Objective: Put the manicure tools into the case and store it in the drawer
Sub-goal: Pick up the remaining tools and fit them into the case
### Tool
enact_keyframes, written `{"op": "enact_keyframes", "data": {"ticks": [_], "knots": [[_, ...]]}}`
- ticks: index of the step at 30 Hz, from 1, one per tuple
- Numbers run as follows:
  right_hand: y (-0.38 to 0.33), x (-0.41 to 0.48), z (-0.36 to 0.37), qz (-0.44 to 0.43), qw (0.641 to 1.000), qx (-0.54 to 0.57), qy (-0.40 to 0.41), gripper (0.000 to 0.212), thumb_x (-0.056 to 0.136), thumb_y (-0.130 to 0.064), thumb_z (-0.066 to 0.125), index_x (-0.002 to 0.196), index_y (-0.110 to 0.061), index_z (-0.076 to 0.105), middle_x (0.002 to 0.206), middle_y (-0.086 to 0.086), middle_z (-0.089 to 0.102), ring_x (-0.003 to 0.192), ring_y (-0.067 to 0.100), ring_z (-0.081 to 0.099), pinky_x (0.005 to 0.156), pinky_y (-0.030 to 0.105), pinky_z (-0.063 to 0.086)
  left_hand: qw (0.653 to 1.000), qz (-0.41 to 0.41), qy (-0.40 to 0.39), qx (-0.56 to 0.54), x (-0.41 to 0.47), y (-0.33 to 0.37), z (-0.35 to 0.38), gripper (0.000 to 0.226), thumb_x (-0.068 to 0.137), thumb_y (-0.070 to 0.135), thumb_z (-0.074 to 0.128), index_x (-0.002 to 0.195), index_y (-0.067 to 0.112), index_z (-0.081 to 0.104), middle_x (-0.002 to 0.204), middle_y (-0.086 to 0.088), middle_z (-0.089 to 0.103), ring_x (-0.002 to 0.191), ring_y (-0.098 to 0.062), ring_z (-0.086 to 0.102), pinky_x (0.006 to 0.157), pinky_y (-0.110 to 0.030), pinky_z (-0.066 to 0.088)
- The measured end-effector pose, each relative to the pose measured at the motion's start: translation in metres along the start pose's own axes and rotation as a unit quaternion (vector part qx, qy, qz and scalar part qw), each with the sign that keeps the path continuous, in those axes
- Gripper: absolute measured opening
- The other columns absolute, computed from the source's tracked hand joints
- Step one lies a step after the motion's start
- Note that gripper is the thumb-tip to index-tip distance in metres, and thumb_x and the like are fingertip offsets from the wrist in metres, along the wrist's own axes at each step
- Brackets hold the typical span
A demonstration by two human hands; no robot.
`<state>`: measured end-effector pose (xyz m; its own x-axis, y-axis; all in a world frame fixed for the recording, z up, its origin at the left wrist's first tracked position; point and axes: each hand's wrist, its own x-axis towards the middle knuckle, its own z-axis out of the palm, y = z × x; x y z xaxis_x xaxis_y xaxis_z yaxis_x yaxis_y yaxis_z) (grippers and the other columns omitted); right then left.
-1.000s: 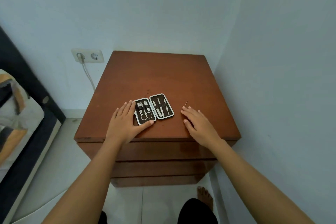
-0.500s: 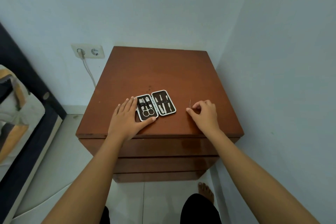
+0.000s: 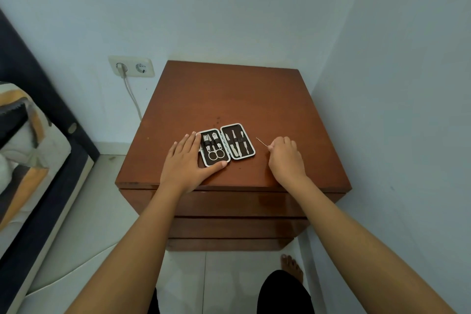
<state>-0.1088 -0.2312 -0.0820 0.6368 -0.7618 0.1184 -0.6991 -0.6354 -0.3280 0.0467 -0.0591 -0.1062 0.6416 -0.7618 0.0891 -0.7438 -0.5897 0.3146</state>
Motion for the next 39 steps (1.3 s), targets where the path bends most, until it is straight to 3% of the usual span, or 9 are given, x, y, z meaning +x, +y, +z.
{"op": "enact_keyframes", "data": {"ticks": [5,11,16,22,26,34,39], "knots": [[-0.020,-0.010,-0.001,-0.075,0.991,0.105,-0.042,0.011,0.096,-0.013,0.039,0.089,-0.010,0.046,0.100,0.010,0.054,0.088,0.028,0.053,0.071,0.038,0.042,1.000,0.003,0.001,-0.003,0.000,-0.001,0.000,0.114,0.063,0.091,0.017,0.151,0.018,0.010,0.159,0.003,0.009,0.145,-0.012,0.003,0.117,-0.034,0.000],[-0.028,-0.015,0.001,-0.106,0.988,0.106,-0.031,0.018,0.094,-0.012,0.041,0.102,-0.008,0.058,0.100,0.012,0.054,0.088,0.030,0.055,0.072,0.040,0.045,1.000,0.002,0.001,-0.007,0.000,0.000,0.001,0.113,0.064,0.090,0.021,0.151,0.018,0.010,0.159,0.002,0.010,0.145,-0.012,0.004,0.117,-0.034,0.000],[-0.029,-0.016,0.000,-0.095,0.993,0.068,-0.005,0.023,0.094,-0.016,0.043,0.102,-0.008,0.063,0.095,0.012,0.055,0.085,0.031,0.056,0.063,0.031,0.037,1.000,0.003,0.001,-0.005,0.000,0.000,0.001,0.111,0.066,0.089,0.023,0.151,0.018,0.009,0.159,0.002,0.009,0.145,-0.012,0.003,0.116,-0.033,-0.001],[-0.037,-0.018,0.000,-0.098,0.994,0.054,-0.015,0.026,0.095,-0.017,0.041,0.102,-0.005,0.064,0.097,0.013,0.057,0.087,0.033,0.057,0.067,0.038,0.044,1.000,0.002,0.006,-0.006,0.000,-0.001,0.002,0.114,0.064,0.090,0.020,0.151,0.018,0.010,0.159,0.002,0.010,0.145,-0.012,0.004,0.117,-0.033,-0.001],[-0.041,-0.021,0.002,-0.115,0.993,0.023,-0.028,0.029,0.097,-0.023,0.038,0.101,-0.006,0.062,0.098,0.011,0.053,0.085,0.031,0.057,0.061,0.033,0.037,1.000,0.002,0.004,-0.007,0.000,-0.001,0.002,0.109,0.069,0.088,0.028,0.151,0.018,0.010,0.159,0.002,0.010,0.145,-0.011,0.003,0.117,-0.033,-0.001],[-0.046,-0.025,0.008,-0.121,0.991,-0.036,-0.047,0.040,0.098,-0.033,0.032,0.131,-0.013,0.043,0.117,0.008,0.048,0.100,0.027,0.054,0.064,0.035,0.040,1.000,0.003,0.003,-0.001,0.001,0.000,0.001,0.110,0.067,0.087,0.023,0.150,0.017,0.009,0.159,0.001,0.010,0.145,-0.013,0.004,0.117,-0.034,0.000],[-0.035,-0.029,0.008,-0.134,0.989,0.039,-0.041,0.040,0.098,-0.032,0.035,0.135,-0.019,0.039,0.115,0.004,0.049,0.097,0.022,0.054,0.066,0.035,0.044,1.000,0.004,0.004,-0.004,0.001,0.000,0.002,0.112,0.065,0.089,0.022,0.150,0.017,0.010,0.159,0.001,0.011,0.145,-0.013,0.004,0.117,-0.035,0.000]]}}
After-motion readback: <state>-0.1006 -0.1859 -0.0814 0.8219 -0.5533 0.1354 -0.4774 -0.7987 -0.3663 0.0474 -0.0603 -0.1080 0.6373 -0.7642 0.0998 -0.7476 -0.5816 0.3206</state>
